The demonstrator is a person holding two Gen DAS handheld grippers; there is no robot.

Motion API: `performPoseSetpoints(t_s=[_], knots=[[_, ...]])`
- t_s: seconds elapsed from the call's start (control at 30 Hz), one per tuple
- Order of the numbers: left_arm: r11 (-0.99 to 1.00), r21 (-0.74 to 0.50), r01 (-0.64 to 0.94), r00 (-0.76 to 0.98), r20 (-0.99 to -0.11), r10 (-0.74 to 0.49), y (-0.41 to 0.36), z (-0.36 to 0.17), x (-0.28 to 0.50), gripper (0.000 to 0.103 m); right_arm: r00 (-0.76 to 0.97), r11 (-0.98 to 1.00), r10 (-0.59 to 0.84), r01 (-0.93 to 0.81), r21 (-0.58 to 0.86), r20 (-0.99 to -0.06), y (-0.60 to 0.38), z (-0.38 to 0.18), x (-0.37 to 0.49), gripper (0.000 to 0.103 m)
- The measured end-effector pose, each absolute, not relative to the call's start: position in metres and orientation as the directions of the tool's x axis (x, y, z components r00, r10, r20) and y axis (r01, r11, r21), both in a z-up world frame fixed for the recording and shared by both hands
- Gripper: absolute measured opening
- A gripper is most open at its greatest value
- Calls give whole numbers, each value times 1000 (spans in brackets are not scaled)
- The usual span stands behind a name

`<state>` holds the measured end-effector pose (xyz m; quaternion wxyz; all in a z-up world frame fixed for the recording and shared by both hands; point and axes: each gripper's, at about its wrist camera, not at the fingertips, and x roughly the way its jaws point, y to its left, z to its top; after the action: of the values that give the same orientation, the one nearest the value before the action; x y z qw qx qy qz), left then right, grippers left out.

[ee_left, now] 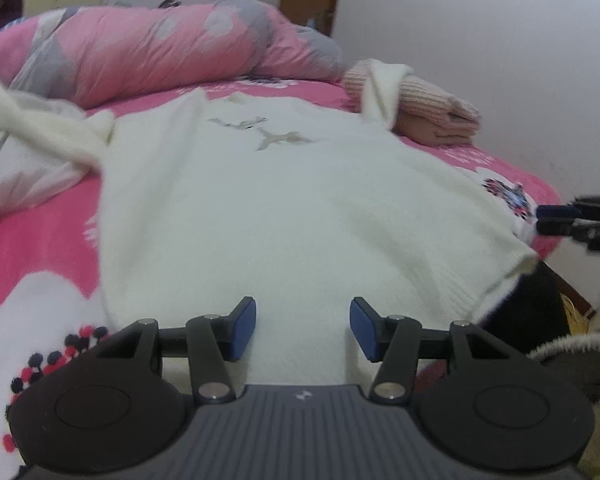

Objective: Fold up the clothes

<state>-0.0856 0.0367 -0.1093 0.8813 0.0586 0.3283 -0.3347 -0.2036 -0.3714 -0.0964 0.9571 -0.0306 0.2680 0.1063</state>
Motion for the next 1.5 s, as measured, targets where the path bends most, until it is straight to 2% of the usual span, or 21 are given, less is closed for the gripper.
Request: performPoseSetpoints(t_s=[0.13, 0.27, 0.37, 0.43, 0.7, 0.83, 0.93, 0.97, 1.0, 1.03, 1.07, 1.1, 1.23, 1.37, 1.5], knots=[[693, -25, 720, 544, -600, -587, 15, -105, -111, 62, 810, 878, 129, -362, -314, -572, -329, -104, -211, 31], [577, 136, 805, 532, -595, -602, -21, -111, -138, 64, 803, 782, 52, -403, -475, -594, -313, -111, -214, 31], [513, 272, 814, 563, -587, -582, -47, -121, -152, 64, 801, 716, 2, -419, -558, -599, -307, -119, -216, 30], [497, 316, 808, 579, -583, -570, -60, -127, -153, 62, 804, 684, -27, -419, -598, -594, -305, -125, -218, 29], [469, 367, 804, 593, -566, -573, -87, -134, -150, 58, 825, 704, -83, -348, -619, -559, -304, -131, -218, 17], [445, 405, 799, 601, -563, -568, -95, -141, -150, 48, 832, 717, -83, -332, -613, -548, -306, -132, -217, 16], [420, 436, 796, 606, -556, -569, -98, -145, -155, 44, 852, 699, -50, -342, -628, -521, -303, -132, -220, 15], [414, 446, 794, 608, -552, -571, -99, -146, -156, 41, 857, 694, -42, -345, -632, -514, -302, -133, -221, 15], [409, 455, 791, 610, -547, -573, -100, -146, -157, 30, 859, 688, -41, -346, -638, -510, -301, -134, -221, 14], [406, 455, 793, 608, -541, -581, -100, -145, -159, 13, 859, 681, -42, -349, -644, -510, -300, -135, -222, 12], [403, 454, 795, 605, -536, -589, -100, -143, -160, 6, 859, 673, -44, -351, -650, -510, -300, -136, -222, 8], [400, 453, 797, 601, -530, -598, -100, -141, -162, 4, 859, 669, -46, -353, -654, -510, -301, -136, -222, 6], [403, 453, 795, 602, -509, -615, -98, -138, -163, 3, 869, 720, -20, -331, -610, -494, -310, -120, -230, 2], [393, 363, 845, 533, -509, -676, -87, -120, -163, 2, 878, 747, 15, -328, -578, -479, -317, -96, -240, 0], [342, 308, 888, 460, -566, -684, -85, -122, -154, 2, 857, 731, 12, -359, -580, -516, -321, -93, -243, 0]])
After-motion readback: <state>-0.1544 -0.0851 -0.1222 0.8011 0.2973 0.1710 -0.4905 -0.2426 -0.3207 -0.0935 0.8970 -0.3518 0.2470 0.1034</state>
